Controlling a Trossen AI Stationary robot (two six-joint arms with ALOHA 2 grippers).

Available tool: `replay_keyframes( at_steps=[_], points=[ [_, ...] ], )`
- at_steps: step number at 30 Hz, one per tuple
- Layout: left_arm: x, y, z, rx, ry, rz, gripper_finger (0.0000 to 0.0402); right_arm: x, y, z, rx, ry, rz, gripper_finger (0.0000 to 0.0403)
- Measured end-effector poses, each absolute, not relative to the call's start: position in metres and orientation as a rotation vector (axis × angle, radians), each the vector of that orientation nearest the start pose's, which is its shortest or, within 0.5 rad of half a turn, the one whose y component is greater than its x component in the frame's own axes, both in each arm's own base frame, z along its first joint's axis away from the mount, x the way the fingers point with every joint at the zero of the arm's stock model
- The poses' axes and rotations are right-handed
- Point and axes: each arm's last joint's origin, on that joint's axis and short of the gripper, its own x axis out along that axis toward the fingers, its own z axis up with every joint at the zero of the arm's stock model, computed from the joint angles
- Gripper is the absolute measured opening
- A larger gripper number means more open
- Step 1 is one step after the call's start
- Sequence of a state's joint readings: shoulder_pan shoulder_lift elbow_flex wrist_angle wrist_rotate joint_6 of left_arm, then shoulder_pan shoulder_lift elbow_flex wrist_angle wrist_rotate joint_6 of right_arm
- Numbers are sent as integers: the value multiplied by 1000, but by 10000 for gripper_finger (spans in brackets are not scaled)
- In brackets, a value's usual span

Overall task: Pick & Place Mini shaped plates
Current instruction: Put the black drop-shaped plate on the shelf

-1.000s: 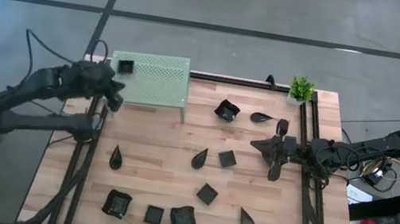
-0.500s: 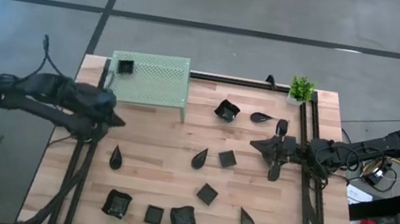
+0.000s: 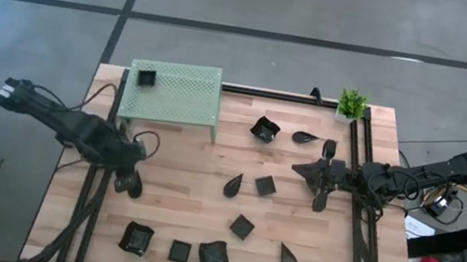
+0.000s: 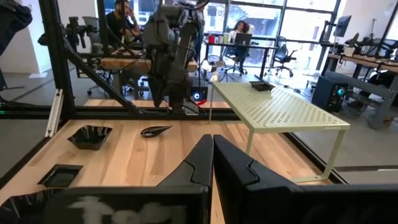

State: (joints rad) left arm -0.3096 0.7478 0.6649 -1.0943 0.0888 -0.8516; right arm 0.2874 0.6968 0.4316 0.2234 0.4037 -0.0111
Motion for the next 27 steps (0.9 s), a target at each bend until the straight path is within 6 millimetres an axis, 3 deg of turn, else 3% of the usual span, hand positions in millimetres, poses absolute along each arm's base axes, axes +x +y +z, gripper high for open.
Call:
replay_keyframes(
  at_steps=[5,19,27],
  points=[
    [108,-37,222,-638,1293,226,0,160,36,263,-25,40,-116,8],
    [110,-38,220,-753,1295,339,3,160,36,262,-21,39,-117,8],
    [115,-39,215,-728,1325,373,63,160,36,262,-17,39,-117,8]
  ],
)
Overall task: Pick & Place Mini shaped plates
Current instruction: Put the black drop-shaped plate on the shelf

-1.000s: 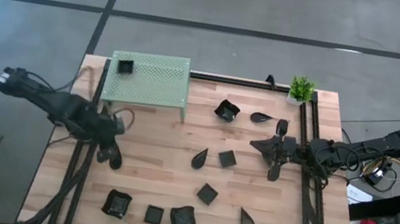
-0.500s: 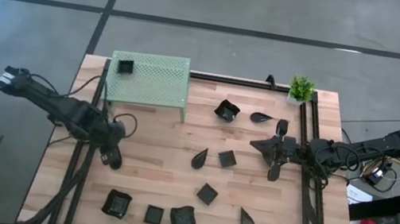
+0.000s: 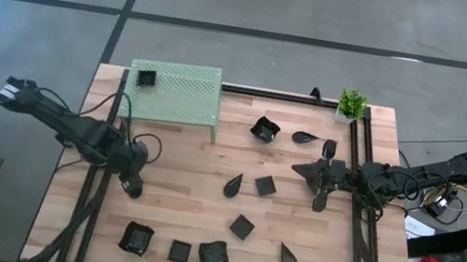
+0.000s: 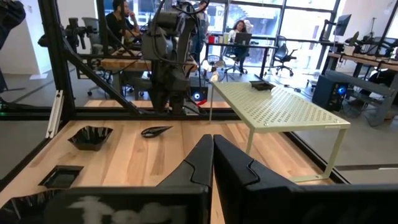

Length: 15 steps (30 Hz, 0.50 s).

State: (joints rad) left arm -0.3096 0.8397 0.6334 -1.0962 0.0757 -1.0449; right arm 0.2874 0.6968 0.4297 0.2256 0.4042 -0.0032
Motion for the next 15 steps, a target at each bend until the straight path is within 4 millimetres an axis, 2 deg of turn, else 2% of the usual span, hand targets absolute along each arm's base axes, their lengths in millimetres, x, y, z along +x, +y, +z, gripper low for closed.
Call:
replay_keyframes(
  at_steps=[5,15],
  points=[
    [120,-41,211,-715,1359,407,90,160,36,262,-16,39,-117,8],
    [132,-43,197,-721,1402,597,92,160,36,262,-13,39,-117,8]
  ],
)
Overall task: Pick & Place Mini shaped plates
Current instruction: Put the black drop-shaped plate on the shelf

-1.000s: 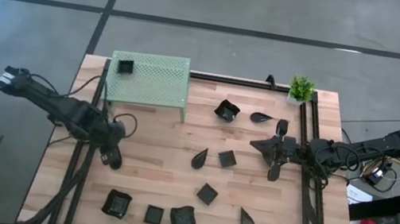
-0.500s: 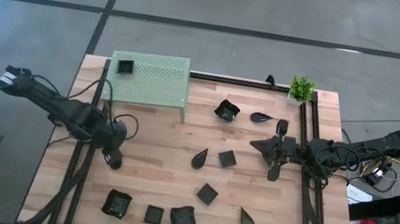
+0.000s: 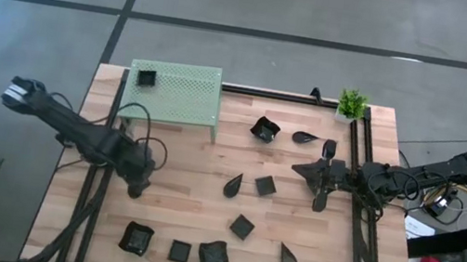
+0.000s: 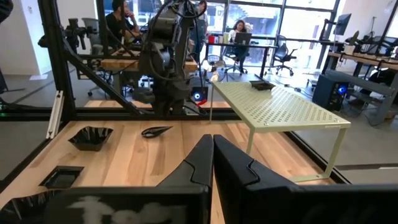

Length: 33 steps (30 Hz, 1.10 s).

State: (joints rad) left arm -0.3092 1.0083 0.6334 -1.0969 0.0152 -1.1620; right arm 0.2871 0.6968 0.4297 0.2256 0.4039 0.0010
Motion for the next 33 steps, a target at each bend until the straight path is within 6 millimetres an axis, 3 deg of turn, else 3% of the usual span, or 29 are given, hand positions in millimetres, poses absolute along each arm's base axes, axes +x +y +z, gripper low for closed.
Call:
replay_keyframes(
  at_steps=[10,33],
  points=[
    [141,-43,182,-649,1445,751,92,160,36,262,-14,39,-117,8],
    [149,-46,153,-620,1527,869,92,160,36,262,-15,42,-116,8]
  ],
)
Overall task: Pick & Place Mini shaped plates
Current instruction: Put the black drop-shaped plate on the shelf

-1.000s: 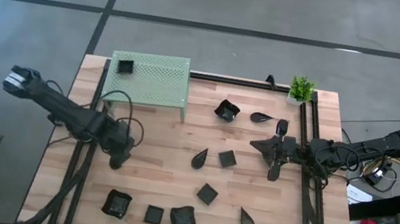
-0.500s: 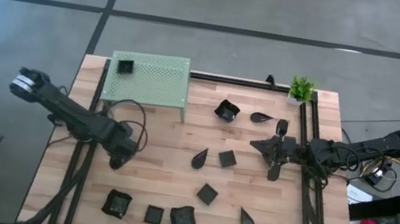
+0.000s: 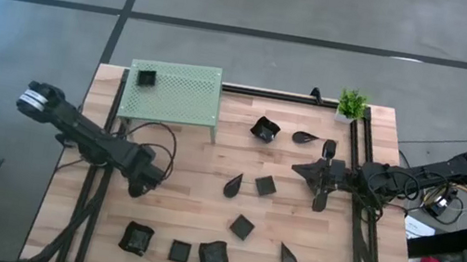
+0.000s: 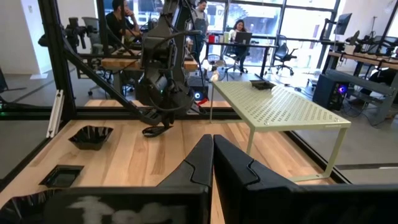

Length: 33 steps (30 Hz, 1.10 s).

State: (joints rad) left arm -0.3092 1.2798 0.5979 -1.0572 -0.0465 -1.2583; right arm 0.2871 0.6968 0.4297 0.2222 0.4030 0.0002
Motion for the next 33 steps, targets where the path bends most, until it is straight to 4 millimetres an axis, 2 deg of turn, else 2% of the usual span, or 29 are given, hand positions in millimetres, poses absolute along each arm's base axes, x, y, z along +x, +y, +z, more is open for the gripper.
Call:
replay_keyframes(
  at_steps=[7,24,33],
  points=[
    [146,-46,144,-679,1508,837,92,160,36,262,-15,43,-116,8],
    [142,-46,156,-769,1474,774,92,160,36,262,-15,42,-116,8],
    [142,-46,152,-792,1455,770,92,160,36,262,-18,42,-115,8]
  ],
)
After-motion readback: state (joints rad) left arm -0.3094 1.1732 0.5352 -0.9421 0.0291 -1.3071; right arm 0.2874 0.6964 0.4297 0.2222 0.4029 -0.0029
